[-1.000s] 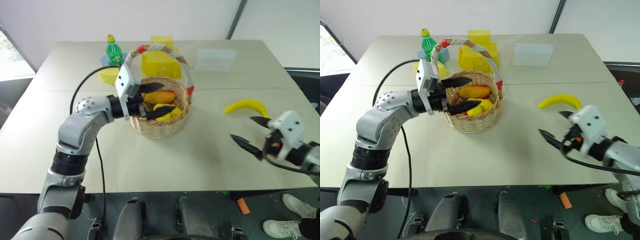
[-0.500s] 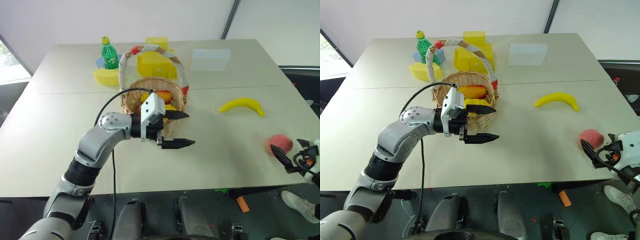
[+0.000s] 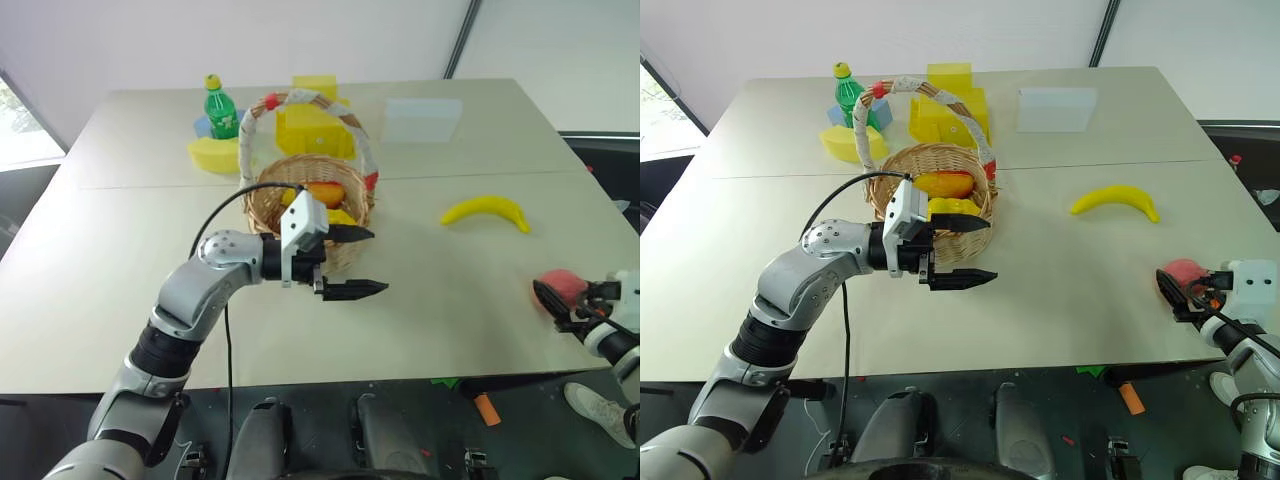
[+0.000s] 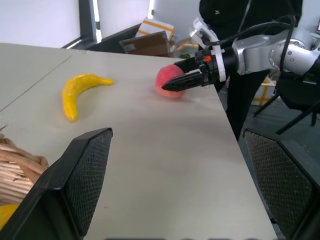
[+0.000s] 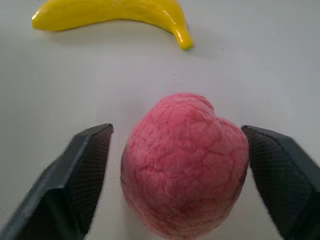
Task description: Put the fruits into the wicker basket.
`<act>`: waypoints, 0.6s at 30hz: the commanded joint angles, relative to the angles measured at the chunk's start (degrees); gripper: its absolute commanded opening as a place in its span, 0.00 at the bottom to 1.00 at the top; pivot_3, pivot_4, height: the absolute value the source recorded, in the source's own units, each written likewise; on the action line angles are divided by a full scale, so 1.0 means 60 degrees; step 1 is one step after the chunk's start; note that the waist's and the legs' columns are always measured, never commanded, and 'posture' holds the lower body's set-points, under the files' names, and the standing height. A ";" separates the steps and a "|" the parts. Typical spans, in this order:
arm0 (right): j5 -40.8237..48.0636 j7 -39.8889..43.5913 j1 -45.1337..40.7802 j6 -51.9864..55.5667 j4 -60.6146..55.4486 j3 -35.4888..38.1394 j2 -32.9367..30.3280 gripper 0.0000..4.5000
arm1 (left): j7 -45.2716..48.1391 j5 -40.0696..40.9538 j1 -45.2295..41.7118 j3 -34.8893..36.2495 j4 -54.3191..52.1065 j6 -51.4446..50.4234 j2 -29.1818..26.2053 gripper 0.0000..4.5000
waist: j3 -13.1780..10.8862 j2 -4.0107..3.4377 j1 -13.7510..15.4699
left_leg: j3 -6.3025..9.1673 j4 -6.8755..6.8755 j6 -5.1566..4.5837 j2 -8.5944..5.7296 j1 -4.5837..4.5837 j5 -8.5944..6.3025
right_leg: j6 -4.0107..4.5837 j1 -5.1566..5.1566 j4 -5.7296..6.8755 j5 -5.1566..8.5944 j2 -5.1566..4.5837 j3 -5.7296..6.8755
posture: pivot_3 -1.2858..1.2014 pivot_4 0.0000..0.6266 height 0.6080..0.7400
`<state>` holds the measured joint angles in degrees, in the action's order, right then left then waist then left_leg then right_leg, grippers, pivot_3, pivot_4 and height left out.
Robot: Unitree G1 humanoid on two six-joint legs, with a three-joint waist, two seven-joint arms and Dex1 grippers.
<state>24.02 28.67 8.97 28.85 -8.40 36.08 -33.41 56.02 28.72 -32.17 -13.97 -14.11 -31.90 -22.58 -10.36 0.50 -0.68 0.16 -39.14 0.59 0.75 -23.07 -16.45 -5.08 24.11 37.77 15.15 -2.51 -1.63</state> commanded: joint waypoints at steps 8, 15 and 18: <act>0.0997 0.0962 -0.0395 0.0356 -0.3046 -0.0553 -0.1086 0.46 | -0.0394 0.0561 0.0325 0.1552 -0.0149 0.0005 -0.0419 1.00 | 0.0006 -0.0033 -0.0087 | -0.0002 0.0000 0.0000 0.0003 0.0004 0.0000 | -0.0001 0.0001 0.0001 0.0000 0.0005 -0.0002 | 0.52 0.24 1.00; 0.2640 0.0847 -0.4525 0.1857 -0.4773 -0.3986 -0.1085 0.46 | -0.0381 0.0971 0.1712 0.3397 -0.0414 -0.0050 -0.1862 1.00 | 0.0004 -0.0028 -0.0110 | 0.0014 0.0013 -0.0001 0.0039 0.0033 -0.0001 | 0.0010 -0.0004 0.0010 0.0006 0.0045 -0.0003 | 0.52 0.24 1.00; 0.1709 0.0602 -0.6008 0.1690 -0.3796 -0.5693 -0.0279 0.46 | -0.0535 0.0994 0.2112 0.3812 -0.0555 -0.0036 -0.2216 1.00 | 0.0001 -0.0016 0.0035 | 0.0026 0.0016 -0.0001 0.0034 0.0022 -0.0001 | 0.0025 -0.0003 0.0015 0.0014 0.0028 0.0019 | 0.52 0.24 1.00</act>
<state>37.26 33.69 -24.47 39.68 -33.65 5.84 -37.00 53.31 33.47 -19.48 6.61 -14.97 -32.92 -35.25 -10.35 0.40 -0.47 0.34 -39.06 0.59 0.93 -23.01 -16.46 -4.93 24.10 37.84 15.23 -2.42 -1.46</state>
